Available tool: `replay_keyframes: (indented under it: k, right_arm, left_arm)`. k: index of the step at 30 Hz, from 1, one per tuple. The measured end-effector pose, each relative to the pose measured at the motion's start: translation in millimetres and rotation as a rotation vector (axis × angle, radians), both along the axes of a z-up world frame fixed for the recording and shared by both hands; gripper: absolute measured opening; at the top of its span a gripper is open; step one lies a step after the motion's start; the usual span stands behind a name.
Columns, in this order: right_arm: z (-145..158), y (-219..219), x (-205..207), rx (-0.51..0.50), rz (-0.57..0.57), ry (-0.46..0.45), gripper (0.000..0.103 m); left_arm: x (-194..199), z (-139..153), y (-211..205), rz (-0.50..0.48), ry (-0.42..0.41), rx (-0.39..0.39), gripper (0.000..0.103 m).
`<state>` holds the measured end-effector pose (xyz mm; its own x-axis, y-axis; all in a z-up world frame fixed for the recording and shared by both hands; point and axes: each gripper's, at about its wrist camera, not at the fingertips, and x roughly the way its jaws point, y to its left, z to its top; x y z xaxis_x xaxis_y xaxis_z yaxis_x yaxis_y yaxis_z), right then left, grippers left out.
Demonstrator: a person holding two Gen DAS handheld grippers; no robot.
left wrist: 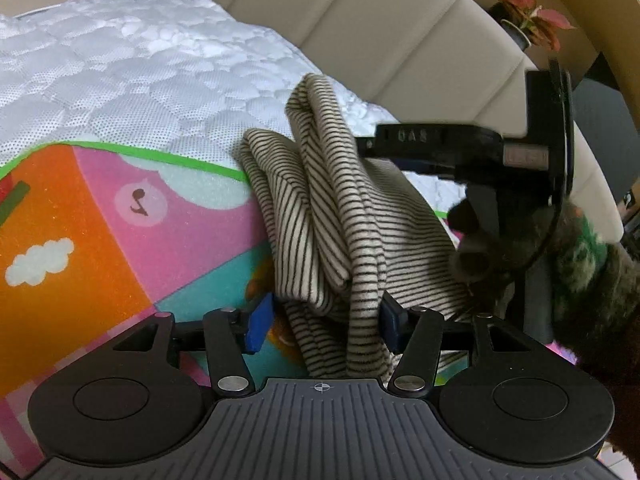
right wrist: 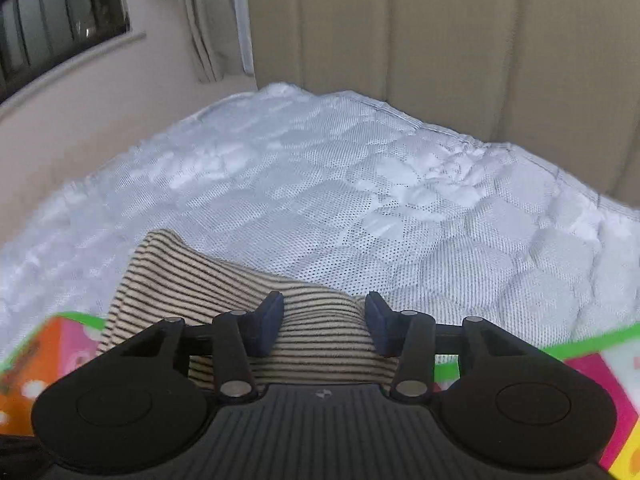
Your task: Fold clothes
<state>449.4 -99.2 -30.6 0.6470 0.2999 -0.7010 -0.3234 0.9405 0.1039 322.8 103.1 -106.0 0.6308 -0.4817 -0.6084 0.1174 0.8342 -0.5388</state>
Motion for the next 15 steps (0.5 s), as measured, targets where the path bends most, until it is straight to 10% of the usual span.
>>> replay_keyframes:
  k: [15]
  right_arm:
    - [-2,38,1,0.064,0.163,0.104,0.049]
  left_arm:
    - [1,5,12,0.018,-0.006,-0.053,0.063]
